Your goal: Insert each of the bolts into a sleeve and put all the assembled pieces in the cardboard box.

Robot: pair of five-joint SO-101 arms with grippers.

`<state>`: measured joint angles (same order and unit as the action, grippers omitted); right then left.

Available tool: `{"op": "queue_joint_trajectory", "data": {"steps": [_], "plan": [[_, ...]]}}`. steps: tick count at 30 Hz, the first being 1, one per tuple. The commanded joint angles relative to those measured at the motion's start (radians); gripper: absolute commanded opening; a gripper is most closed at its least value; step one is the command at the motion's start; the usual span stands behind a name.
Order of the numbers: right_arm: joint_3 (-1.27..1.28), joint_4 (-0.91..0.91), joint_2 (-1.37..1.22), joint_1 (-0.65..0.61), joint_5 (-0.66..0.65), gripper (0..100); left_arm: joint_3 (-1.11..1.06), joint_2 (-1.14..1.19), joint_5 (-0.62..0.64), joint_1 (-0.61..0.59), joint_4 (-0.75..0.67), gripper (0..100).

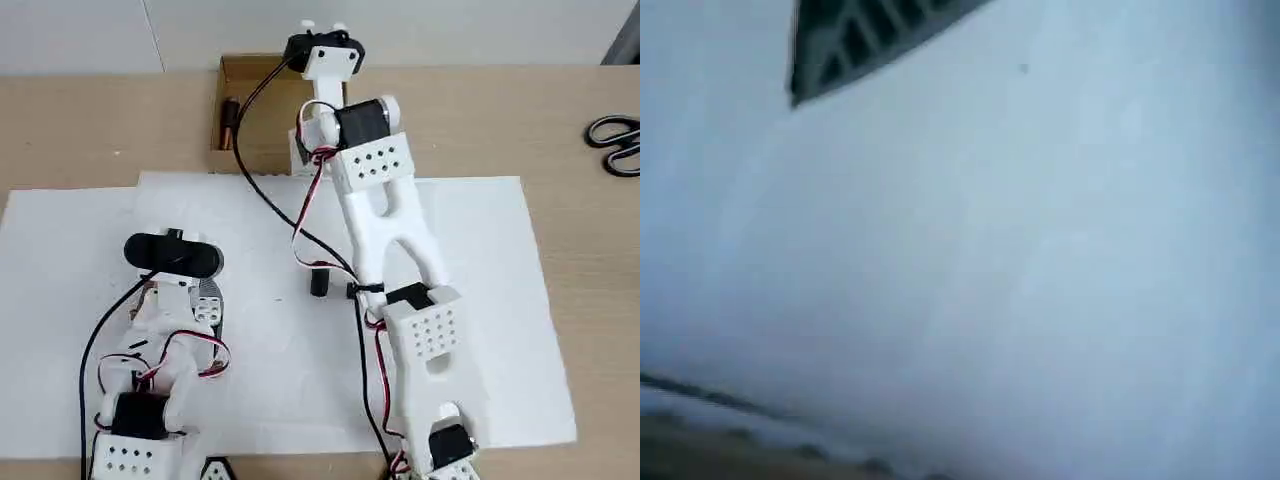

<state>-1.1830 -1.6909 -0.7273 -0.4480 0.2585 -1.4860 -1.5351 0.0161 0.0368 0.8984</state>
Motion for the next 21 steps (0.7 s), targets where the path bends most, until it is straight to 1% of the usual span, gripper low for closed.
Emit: {"op": "queue_joint_trajectory", "data": {"steps": [1, 5, 9, 16, 21], "plan": [[0.087, -0.012, 0.134, -0.048, 0.04, 24.4, 0.008, -0.012, 0.002, 0.003, -0.02, 1], [0.31, -0.008, 0.263, -0.079, 0.103, 24.4, 0.007, -0.012, 0.002, 0.003, -0.02, 1], [0.496, -0.005, 0.349, -0.081, 0.155, 24.4, 0.007, -0.012, 0.002, -0.002, -0.02, 1], [0.6, -0.002, 0.361, -0.082, 0.187, 24.4, 0.007, -0.012, 0.002, 0.003, -0.018, 1], [0.649, -0.002, 0.325, -0.082, 0.222, 24.4, 0.007, -0.012, 0.002, 0.003, -0.018, 1]]}}
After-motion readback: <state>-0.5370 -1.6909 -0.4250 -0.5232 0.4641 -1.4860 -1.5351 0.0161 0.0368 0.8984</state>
